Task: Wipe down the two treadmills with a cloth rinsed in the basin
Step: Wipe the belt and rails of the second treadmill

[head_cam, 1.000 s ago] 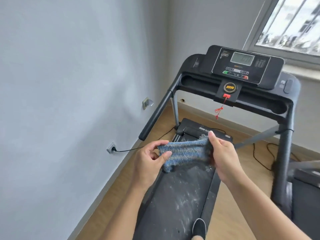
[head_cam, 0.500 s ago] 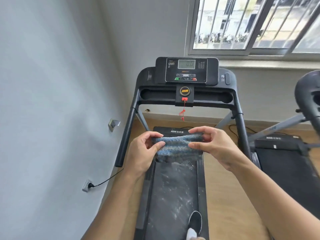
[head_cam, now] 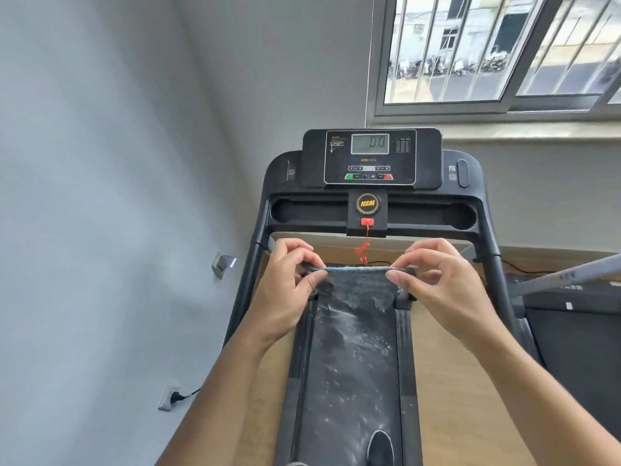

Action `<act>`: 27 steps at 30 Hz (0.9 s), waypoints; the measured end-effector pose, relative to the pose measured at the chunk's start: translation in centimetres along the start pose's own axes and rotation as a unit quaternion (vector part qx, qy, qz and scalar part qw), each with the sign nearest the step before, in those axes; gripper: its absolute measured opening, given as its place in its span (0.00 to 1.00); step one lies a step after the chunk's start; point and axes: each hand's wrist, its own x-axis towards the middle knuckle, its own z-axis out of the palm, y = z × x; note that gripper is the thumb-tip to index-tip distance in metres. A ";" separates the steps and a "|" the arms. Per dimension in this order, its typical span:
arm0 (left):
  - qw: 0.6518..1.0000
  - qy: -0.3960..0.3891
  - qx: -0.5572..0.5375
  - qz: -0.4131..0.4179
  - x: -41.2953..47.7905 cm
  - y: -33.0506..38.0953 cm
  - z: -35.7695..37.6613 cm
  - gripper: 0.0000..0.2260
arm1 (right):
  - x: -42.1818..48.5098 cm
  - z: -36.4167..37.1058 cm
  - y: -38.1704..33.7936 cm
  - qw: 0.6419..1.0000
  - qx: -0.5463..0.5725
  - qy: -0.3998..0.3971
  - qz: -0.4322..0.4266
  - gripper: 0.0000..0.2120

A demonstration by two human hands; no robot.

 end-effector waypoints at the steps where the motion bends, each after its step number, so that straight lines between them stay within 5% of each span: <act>1: 1.000 -0.014 -0.022 0.001 0.5 -0.1 -0.3 0.02 | 0.9 0.1 -0.1 1.000 0.000 -0.012 -0.008 0.03; 5: 0.981 -0.064 -0.177 -0.037 3.2 -0.6 -1.3 0.07 | 3.5 1.4 -1.0 0.994 0.095 -0.053 0.002 0.02; 9: 0.945 -0.049 -0.312 -0.092 6.8 -1.6 -0.7 0.12 | 6.3 4.1 -2.3 0.994 0.109 0.014 0.019 0.05; 18: 0.952 -0.011 -0.284 -0.115 12.1 -4.8 -0.4 0.12 | 10.3 8.1 -3.1 0.982 -0.048 0.172 0.064 0.06; 27: 0.982 -0.015 -0.188 -0.006 14.3 -6.7 -0.9 0.08 | 11.1 9.5 -2.1 0.974 -0.089 0.186 0.093 0.15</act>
